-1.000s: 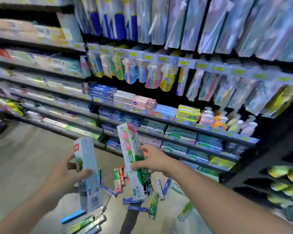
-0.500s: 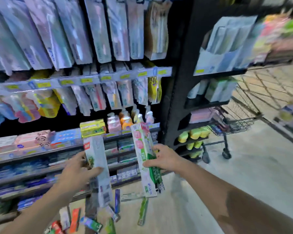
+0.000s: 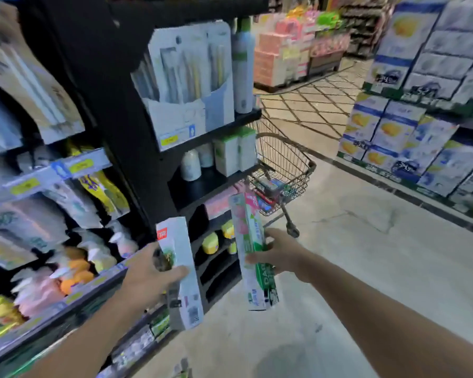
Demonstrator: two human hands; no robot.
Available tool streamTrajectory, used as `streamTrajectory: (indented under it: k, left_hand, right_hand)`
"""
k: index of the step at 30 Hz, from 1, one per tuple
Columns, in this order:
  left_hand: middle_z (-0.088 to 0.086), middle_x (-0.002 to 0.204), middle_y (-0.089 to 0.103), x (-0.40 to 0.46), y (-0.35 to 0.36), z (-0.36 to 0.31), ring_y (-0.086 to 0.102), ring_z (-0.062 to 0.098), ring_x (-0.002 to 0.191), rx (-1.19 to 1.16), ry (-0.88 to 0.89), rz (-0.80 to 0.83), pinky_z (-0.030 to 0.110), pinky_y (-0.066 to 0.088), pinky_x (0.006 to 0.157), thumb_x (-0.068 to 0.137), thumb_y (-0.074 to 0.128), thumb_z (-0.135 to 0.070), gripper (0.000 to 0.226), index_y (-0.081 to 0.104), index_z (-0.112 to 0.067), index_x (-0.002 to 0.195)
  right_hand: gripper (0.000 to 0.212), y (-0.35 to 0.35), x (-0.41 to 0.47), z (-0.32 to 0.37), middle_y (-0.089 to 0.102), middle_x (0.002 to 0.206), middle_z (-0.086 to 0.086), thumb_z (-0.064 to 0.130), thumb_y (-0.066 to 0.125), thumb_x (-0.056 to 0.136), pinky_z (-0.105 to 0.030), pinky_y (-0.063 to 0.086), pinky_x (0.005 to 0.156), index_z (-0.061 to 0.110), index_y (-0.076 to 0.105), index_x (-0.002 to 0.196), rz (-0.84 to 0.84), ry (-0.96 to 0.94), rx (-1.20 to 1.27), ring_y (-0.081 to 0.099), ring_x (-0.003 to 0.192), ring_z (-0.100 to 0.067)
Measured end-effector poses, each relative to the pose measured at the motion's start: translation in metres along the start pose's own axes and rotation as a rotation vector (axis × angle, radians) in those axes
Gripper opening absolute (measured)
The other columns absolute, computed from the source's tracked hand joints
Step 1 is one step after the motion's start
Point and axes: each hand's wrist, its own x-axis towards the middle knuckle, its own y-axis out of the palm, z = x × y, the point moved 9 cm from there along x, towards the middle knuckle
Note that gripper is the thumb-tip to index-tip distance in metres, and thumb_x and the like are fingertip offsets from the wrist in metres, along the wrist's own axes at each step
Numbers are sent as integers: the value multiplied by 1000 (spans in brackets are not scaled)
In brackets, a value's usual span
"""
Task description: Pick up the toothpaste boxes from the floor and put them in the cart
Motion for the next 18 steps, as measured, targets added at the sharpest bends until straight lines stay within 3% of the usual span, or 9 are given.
streamTrajectory:
  k: [4,9,14,18]
  left_hand:
    - [4,108,66,62,64,-30,71,29,90,37,-10,108,48,62,63,74,86,-17,54,54,-36,114]
    - [-4,109,68,141,133,-73,72,24,94,118,28,266,52,61,74,49,87,-40,64,55,-42,104]
    - [-9,113,63,205,189,-125,67,19,96,172,96,394,46,62,73,70,87,-26,63,46,-43,115]
    - [-8,113,57,248,234,-158,66,18,93,246,116,491,46,63,72,70,86,-33,70,44,-36,126]
  right_hand:
    - [50,-59,23,-19,68,101,2,23,88,73,-42,63,71,20,54,110,-100,63,92,73,86,-19]
    - [47,-123,62,-37,71,101,-4,26,89,71,-40,63,70,23,53,101,-236,138,132,73,87,-21]
    - [55,-177,91,-39,71,100,-5,24,89,71,-36,62,62,17,52,111,-357,217,200,73,83,-19]
    - [61,-221,108,-43,70,105,-6,28,90,69,-40,63,68,18,52,116,-463,248,211,72,88,-22]
